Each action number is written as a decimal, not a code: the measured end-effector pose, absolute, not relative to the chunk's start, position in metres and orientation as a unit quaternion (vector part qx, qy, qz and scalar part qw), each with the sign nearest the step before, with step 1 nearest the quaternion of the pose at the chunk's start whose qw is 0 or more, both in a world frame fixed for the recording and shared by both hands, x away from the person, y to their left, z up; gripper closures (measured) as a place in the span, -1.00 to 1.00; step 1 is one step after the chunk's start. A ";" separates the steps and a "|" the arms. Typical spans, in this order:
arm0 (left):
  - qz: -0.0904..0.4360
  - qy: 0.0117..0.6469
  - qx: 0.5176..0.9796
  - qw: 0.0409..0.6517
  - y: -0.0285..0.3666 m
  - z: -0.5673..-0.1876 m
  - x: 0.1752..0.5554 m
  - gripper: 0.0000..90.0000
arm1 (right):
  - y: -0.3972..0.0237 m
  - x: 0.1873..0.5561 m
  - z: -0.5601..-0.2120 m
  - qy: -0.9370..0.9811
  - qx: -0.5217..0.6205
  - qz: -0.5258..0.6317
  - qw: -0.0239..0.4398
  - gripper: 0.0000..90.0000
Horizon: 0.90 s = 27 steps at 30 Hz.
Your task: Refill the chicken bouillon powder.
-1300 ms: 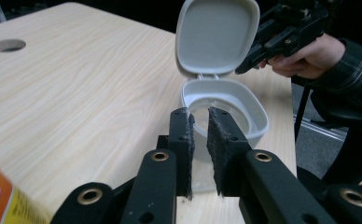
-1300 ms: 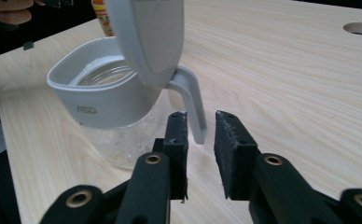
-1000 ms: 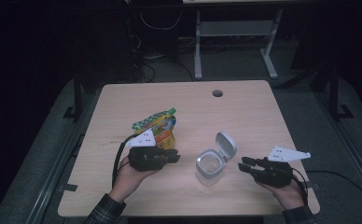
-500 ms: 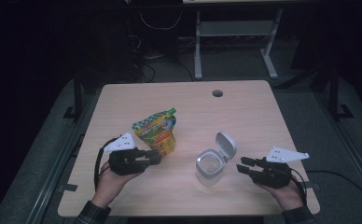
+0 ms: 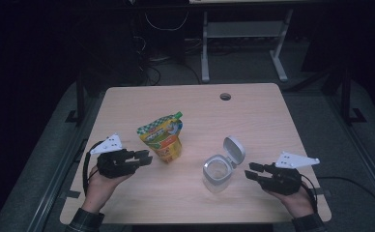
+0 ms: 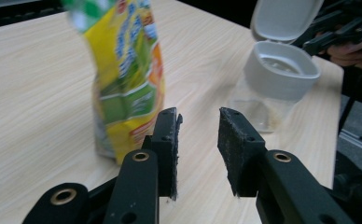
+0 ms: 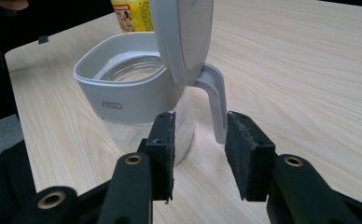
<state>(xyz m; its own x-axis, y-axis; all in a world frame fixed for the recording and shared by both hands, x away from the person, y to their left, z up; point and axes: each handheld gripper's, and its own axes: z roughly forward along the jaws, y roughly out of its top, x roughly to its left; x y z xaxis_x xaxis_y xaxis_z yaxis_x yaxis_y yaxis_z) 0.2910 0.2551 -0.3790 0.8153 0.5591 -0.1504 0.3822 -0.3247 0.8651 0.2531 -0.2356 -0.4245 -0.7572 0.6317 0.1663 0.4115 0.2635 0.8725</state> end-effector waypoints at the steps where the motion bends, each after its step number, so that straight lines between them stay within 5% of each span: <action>1: 0.092 0.292 0.811 0.499 0.257 -0.380 0.293 0.48 | -0.236 0.253 -0.424 0.788 0.331 0.508 0.108 0.39; 16: 0.119 0.300 0.806 0.496 0.261 -0.383 0.317 0.05 | -0.235 0.253 -0.424 0.788 0.332 0.508 0.108 0.39; 27: 0.122 0.287 0.804 0.507 0.246 -0.378 0.333 0.00 | -0.235 0.254 -0.425 0.787 0.333 0.508 0.108 0.39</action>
